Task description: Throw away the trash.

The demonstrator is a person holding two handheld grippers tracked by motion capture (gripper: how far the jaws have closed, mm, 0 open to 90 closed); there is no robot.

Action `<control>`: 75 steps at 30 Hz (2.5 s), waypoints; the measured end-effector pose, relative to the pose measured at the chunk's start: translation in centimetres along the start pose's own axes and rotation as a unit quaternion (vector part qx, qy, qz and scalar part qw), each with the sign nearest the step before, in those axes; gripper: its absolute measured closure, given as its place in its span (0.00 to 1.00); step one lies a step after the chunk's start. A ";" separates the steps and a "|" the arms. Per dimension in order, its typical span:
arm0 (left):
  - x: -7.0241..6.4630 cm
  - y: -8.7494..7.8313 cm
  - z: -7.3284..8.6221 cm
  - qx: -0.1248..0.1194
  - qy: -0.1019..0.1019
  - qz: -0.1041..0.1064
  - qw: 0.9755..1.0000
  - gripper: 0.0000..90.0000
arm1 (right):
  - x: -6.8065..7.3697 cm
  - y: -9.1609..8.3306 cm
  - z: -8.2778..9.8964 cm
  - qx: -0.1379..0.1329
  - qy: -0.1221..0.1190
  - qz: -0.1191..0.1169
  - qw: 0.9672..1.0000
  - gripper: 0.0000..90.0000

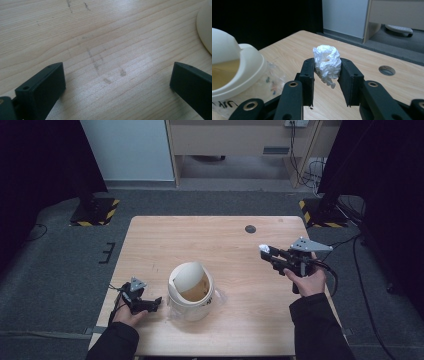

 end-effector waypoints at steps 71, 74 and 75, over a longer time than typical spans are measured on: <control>0.0 0.0 0.0 0.000 0.000 0.000 1.000 0.00 | 13.3 1.4 -2.9 -0.016 -0.080 -0.161 0.984 0.73; 0.0 0.0 0.0 0.000 0.000 0.000 1.000 0.00 | 13.6 1.8 -2.6 -0.011 -0.081 -0.166 0.983 0.74; 0.0 0.0 0.0 0.000 0.000 0.000 1.000 0.00 | 13.9 2.1 -2.4 -0.008 -0.080 -0.170 0.982 0.74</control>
Point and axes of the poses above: each handheld gripper's, and its own axes: y roughly forward along the jaws, z roughly out of its underside, x roughly to its left, the point moved 8 cm from there along y, roughly forward along the jaws, and after that the axes turned 9 degrees about x, right-handed, at the moved point
